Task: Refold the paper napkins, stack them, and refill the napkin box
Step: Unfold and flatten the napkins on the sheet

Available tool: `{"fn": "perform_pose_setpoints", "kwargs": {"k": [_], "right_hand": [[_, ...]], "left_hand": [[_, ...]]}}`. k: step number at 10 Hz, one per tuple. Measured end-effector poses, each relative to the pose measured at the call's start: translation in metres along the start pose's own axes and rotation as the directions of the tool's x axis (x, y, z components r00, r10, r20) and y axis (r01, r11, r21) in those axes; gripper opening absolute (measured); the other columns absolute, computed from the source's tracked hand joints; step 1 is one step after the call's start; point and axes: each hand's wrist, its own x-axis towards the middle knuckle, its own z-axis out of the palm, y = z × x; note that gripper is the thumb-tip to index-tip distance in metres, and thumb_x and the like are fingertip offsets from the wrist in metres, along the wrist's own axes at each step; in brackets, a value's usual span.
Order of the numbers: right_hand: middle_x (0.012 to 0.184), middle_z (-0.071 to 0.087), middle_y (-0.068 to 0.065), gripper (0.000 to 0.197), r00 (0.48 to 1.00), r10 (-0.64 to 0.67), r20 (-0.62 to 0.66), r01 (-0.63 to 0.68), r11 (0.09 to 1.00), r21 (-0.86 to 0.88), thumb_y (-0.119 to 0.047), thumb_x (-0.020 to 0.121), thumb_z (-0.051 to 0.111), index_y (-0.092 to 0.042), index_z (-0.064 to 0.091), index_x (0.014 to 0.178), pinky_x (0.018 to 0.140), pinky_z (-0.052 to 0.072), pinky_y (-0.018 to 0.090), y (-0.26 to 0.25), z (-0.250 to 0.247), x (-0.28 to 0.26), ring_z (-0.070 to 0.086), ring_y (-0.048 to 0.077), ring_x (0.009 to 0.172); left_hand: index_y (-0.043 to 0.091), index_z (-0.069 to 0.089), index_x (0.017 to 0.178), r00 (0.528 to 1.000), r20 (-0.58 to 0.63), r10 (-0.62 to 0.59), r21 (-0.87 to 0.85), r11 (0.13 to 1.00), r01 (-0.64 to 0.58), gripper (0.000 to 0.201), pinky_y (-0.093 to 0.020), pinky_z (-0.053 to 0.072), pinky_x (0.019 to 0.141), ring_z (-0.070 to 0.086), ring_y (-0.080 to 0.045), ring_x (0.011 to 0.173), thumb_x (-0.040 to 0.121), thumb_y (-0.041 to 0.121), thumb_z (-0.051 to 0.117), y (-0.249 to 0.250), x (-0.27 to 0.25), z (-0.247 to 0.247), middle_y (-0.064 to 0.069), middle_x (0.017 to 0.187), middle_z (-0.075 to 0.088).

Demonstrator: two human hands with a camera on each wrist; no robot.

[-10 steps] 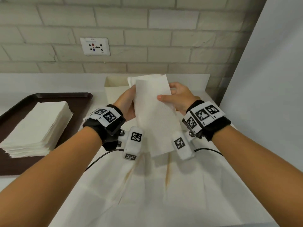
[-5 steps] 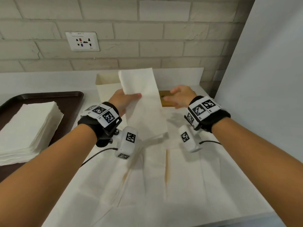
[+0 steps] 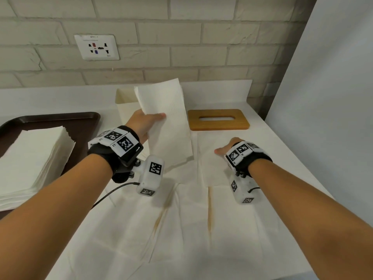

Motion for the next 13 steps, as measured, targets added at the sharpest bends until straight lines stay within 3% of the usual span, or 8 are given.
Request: {"fn": "perform_pose_setpoints", "kwargs": {"k": [2,4,6,7,8,10,12,13], "right_hand": [[0.140,0.044,0.020,0.049,0.989,0.031,0.146,-0.066,0.968,0.243,-0.013,0.087,0.059,0.003,0.045,0.131,0.102,0.037,0.038,-0.017,0.001,0.016,0.042,0.034,0.129],[0.133,0.052,0.015,0.053,0.990,-0.133,-0.053,0.143,0.889,0.435,-0.019,0.083,0.065,-0.002,0.047,0.130,0.103,0.041,0.040,-0.022,-0.040,0.029,0.050,0.034,0.121],[0.101,0.066,0.004,0.029,0.869,-0.491,-0.064,0.231,0.287,0.930,0.002,0.086,0.056,-0.010,0.057,0.112,0.075,0.058,0.028,-0.048,-0.098,-0.013,0.067,0.017,0.088],[0.105,0.068,0.004,0.026,0.834,-0.552,0.022,0.194,0.329,0.924,0.000,0.085,0.058,-0.013,0.060,0.108,0.078,0.058,0.030,-0.060,-0.095,-0.020,0.068,0.016,0.089],[0.124,0.061,0.015,0.039,0.889,-0.448,0.097,0.163,0.506,0.847,-0.004,0.082,0.064,-0.004,0.056,0.121,0.096,0.048,0.041,-0.064,-0.077,-0.017,0.060,0.027,0.108],[0.124,0.062,0.014,0.042,0.922,-0.380,0.075,0.175,0.582,0.794,-0.009,0.079,0.070,-0.003,0.059,0.119,0.104,0.043,0.043,-0.065,-0.064,-0.007,0.058,0.029,0.115],[0.118,0.054,0.005,0.067,0.920,-0.358,-0.159,0.384,0.740,0.552,-0.018,0.073,0.077,-0.008,0.044,0.130,0.099,0.044,0.035,-0.064,-0.068,-0.005,0.054,0.020,0.110],[0.130,0.040,0.006,0.083,0.817,-0.483,-0.315,0.570,0.762,0.308,-0.015,0.071,0.078,-0.016,0.031,0.139,0.099,0.036,0.029,-0.059,-0.076,-0.014,0.041,0.016,0.117]], "left_hand": [[0.001,0.049,0.127,1.000,-0.001,-0.022,-0.057,0.998,0.021,0.036,-0.026,0.049,0.071,0.060,-0.016,0.081,0.095,0.016,0.051,-0.002,0.008,0.005,-0.003,0.091,0.061],[0.005,0.047,0.130,0.998,0.028,-0.055,-0.174,0.983,0.059,0.037,-0.026,0.049,0.076,0.061,-0.015,0.087,0.100,0.024,0.042,-0.001,0.015,-0.006,-0.003,0.096,0.063],[0.005,0.056,0.112,0.990,0.111,-0.084,-0.219,0.970,0.107,0.028,-0.026,0.049,0.072,0.062,-0.015,0.083,0.100,0.024,0.041,0.005,0.013,0.009,-0.004,0.093,0.064],[0.008,0.060,0.112,0.968,0.239,-0.071,-0.229,0.965,0.128,0.029,-0.028,0.054,0.074,0.066,-0.018,0.090,0.099,0.027,0.042,0.008,0.011,0.021,-0.006,0.101,0.070],[0.011,0.062,0.107,0.946,0.320,-0.042,-0.267,0.955,0.133,0.031,-0.029,0.058,0.070,0.071,-0.018,0.085,0.099,0.031,0.039,0.009,0.005,0.031,-0.005,0.095,0.073],[0.014,0.061,0.113,0.905,0.423,-0.049,-0.341,0.916,0.209,0.058,-0.033,0.054,0.079,0.067,-0.021,0.097,0.093,0.058,0.029,0.005,0.002,0.035,-0.009,0.109,0.069],[-0.002,0.053,0.125,0.971,0.237,-0.019,0.168,0.986,-0.022,0.037,-0.038,0.051,0.090,0.063,-0.026,0.095,0.090,0.006,0.056,0.001,0.007,0.038,-0.017,0.118,0.062],[0.004,0.059,0.121,0.967,0.254,0.035,0.535,0.827,-0.170,0.034,-0.033,0.046,0.094,0.059,-0.026,0.101,0.089,0.013,0.058,0.005,0.007,0.041,-0.014,0.114,0.063]]}}
